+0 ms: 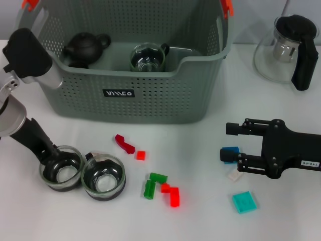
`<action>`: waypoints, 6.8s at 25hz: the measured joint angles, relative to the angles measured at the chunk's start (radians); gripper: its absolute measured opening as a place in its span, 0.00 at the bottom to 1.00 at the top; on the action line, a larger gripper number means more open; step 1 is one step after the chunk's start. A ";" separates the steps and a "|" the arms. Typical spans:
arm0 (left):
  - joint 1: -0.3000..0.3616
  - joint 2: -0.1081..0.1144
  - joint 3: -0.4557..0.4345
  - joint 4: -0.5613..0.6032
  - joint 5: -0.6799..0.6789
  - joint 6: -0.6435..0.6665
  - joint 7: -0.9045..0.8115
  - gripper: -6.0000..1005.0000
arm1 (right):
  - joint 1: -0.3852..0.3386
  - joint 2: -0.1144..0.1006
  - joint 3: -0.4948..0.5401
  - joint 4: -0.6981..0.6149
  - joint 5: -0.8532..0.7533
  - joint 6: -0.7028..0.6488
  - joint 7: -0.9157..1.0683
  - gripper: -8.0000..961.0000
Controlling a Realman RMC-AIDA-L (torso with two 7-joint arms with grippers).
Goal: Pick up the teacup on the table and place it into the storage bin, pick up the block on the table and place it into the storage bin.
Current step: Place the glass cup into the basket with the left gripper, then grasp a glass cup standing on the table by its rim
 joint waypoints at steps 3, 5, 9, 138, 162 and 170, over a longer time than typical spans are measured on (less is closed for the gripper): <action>0.007 -0.003 -0.038 0.027 -0.023 0.011 0.031 0.04 | -0.001 -0.001 0.000 0.000 0.000 0.000 0.000 0.70; 0.007 -0.004 -0.109 0.046 -0.067 0.042 0.084 0.04 | -0.002 -0.002 0.000 0.000 0.000 -0.001 0.000 0.70; -0.022 0.029 -0.347 0.018 -0.228 0.171 0.237 0.04 | -0.001 -0.002 0.001 0.000 0.004 -0.004 0.001 0.70; 0.099 0.006 -0.560 -0.012 -0.578 0.461 0.357 0.72 | 0.010 -0.004 0.026 0.001 0.000 -0.023 0.068 0.69; 0.007 -0.055 0.005 0.109 -0.133 0.146 -0.148 0.72 | 0.011 -0.009 0.027 0.003 0.000 -0.022 0.071 0.70; 0.005 -0.058 0.139 0.103 -0.084 0.076 -0.221 0.71 | 0.011 -0.009 0.027 0.003 0.000 -0.017 0.071 0.70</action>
